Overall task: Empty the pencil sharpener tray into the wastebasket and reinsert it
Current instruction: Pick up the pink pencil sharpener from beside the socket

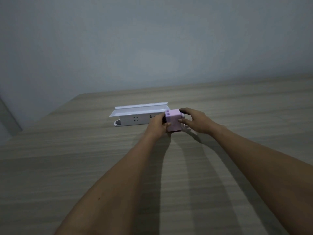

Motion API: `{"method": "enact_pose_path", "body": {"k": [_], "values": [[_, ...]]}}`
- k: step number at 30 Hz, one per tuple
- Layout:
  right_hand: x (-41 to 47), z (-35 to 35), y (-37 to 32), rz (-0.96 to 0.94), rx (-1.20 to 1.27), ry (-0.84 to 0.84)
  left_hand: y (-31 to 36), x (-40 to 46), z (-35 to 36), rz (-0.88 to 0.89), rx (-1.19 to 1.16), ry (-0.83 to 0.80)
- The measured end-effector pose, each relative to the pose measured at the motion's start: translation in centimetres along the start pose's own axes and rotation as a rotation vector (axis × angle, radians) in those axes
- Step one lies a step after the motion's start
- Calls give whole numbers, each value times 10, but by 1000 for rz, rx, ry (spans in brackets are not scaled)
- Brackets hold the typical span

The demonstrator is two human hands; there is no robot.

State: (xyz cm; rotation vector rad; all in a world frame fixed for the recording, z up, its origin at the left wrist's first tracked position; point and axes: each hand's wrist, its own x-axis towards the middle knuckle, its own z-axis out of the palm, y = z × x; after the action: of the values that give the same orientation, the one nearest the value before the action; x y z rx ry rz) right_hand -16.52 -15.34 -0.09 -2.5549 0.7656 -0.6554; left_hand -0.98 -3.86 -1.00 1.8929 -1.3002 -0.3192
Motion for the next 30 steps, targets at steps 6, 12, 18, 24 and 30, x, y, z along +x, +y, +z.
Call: {"method": "enact_pose_path", "body": {"k": [6, 12, 18, 24, 30], "values": [[-29, -16, -30, -28, 36, 31, 15, -31, -19, 32, 5, 17], [-77, -33, -71, -69, 49, 32, 39, -91, -45, 73, 20, 40], [-131, -29, -99, -94, 76, 9, 45, -159, -54, 54, 0, 67], [-174, -25, -117, -114, 86, -7, 48, -206, -59, 54, -23, 71], [-200, -31, -128, -130, 77, -30, 54, -235, -58, 31, -23, 63]]}}
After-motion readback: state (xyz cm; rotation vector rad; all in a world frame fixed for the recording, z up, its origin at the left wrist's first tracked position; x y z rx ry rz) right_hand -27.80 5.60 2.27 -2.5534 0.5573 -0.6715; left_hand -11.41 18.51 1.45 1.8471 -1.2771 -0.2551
